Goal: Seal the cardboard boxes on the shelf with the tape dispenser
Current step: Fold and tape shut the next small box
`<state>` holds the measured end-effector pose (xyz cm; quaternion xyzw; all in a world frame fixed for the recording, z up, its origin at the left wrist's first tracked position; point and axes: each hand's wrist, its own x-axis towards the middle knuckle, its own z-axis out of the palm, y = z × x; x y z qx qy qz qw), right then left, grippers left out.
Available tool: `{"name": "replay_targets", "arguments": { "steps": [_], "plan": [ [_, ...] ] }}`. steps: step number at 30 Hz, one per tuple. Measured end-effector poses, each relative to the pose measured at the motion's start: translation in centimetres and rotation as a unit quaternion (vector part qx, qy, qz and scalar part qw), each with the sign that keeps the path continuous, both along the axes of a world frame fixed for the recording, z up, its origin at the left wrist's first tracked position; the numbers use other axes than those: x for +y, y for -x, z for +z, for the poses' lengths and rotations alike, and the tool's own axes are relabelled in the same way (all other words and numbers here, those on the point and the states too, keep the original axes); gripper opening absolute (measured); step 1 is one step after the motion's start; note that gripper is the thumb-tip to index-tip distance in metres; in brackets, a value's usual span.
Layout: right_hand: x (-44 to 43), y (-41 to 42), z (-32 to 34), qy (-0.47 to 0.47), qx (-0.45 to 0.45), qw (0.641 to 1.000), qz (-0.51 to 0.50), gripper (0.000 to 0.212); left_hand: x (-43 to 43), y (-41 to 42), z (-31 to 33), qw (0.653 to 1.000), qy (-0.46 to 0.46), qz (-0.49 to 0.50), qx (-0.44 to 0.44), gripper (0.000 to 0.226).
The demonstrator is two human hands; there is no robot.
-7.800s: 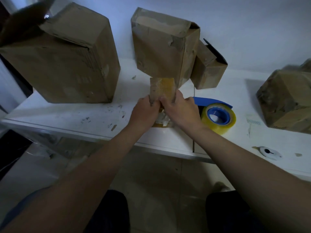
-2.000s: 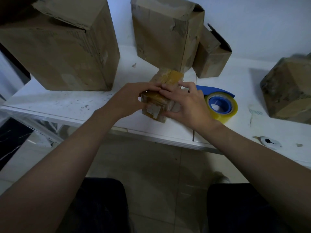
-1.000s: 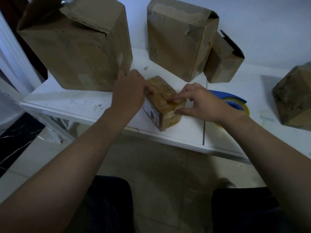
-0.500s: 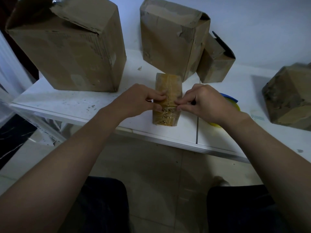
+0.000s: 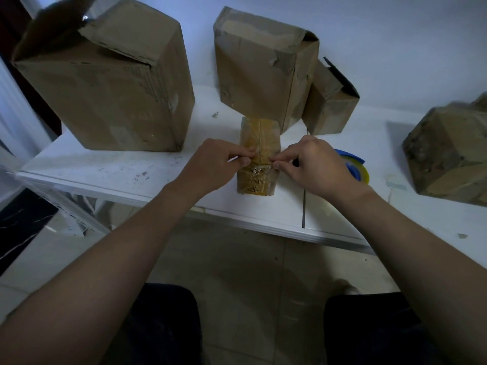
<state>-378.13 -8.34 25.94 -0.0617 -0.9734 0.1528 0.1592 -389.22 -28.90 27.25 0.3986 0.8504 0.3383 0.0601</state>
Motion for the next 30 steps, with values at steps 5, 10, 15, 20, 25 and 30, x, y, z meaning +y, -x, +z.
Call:
{"name": "replay_targets", "arguments": {
  "steps": [5,10,15,20,25,30],
  "plan": [
    [0.0,-0.3,0.0,0.045,0.001,0.999,-0.018,0.025,0.1,0.1,-0.2,0.998,-0.047,0.027,-0.027,0.023],
    [0.4,-1.7,1.6,0.053,0.001,0.998,-0.020,0.017,0.3,0.1,0.1,0.999,-0.022,0.011,0.020,0.024],
    [3.5,-3.8,1.6,0.025,-0.059,0.986,-0.155,0.028,1.0,-0.2,0.6,0.994,0.049,0.012,0.096,0.033],
    [6.2,-5.9,0.3,0.015,-0.212,0.933,-0.289,0.064,1.5,-0.5,1.1,0.993,0.077,-0.017,0.083,0.038],
    [6.9,-6.5,-0.7,0.216,-0.163,0.913,-0.304,0.069,2.2,-0.9,1.5,0.992,0.079,-0.004,0.099,0.034],
    [6.6,-7.3,-1.2,0.336,-0.109,0.868,-0.348,0.057,2.1,-0.6,1.3,0.996,0.059,0.021,0.059,0.033]
  ]
}}
